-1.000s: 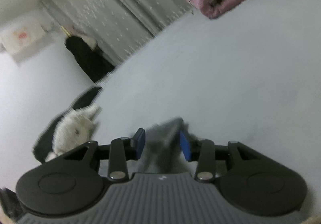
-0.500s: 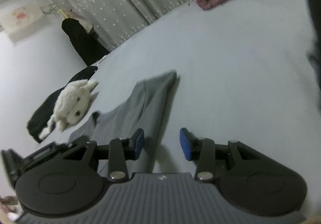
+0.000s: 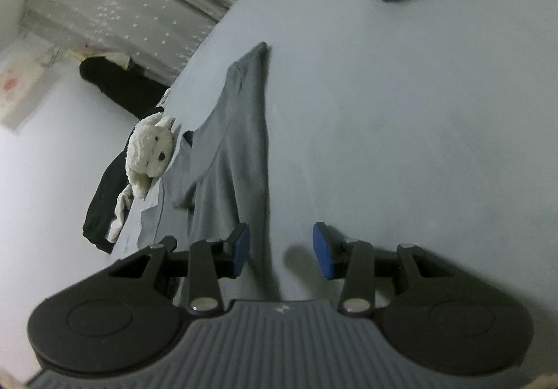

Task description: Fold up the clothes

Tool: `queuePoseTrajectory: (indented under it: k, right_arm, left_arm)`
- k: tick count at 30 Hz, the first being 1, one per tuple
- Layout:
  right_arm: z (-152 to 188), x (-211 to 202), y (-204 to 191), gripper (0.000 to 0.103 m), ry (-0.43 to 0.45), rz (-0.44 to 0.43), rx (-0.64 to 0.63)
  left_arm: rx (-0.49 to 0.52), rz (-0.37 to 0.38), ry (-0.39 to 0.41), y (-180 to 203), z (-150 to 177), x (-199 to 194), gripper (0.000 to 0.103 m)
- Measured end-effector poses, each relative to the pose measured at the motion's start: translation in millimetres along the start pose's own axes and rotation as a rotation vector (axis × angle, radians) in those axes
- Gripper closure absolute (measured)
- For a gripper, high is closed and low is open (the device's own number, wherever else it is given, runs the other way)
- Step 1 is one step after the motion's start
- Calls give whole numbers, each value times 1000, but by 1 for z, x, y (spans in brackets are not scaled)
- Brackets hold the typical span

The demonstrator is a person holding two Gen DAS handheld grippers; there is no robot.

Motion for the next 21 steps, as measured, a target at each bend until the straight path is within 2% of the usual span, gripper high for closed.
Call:
queuePoseTrajectory:
  k: [3, 8, 16, 21]
  right_arm:
    - [17, -16, 10, 61, -13, 2, 59]
    - [41, -43, 22, 62, -26, 10, 131]
    - [77, -77, 23, 58, -29, 69, 70]
    - [100, -94, 28, 58, 5, 75, -5]
  left_arm:
    - [-58, 32, -23, 4, 18, -19, 54]
    - [-86, 51, -61, 17, 50, -52, 54]
    - [-148, 115, -185, 35, 91, -85, 52]
    - [-113, 170, -265, 51, 116, -89, 52]
Point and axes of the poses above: each gripper's, at about its wrist camera, not at the fingertips, and x roughly the way its jaws point, y to its right, z to its underside, the point moved 3 cm from there along x, roughly the way its jaws point, and after that the axes turned 14 degrees about z, right-handed, at the moved point
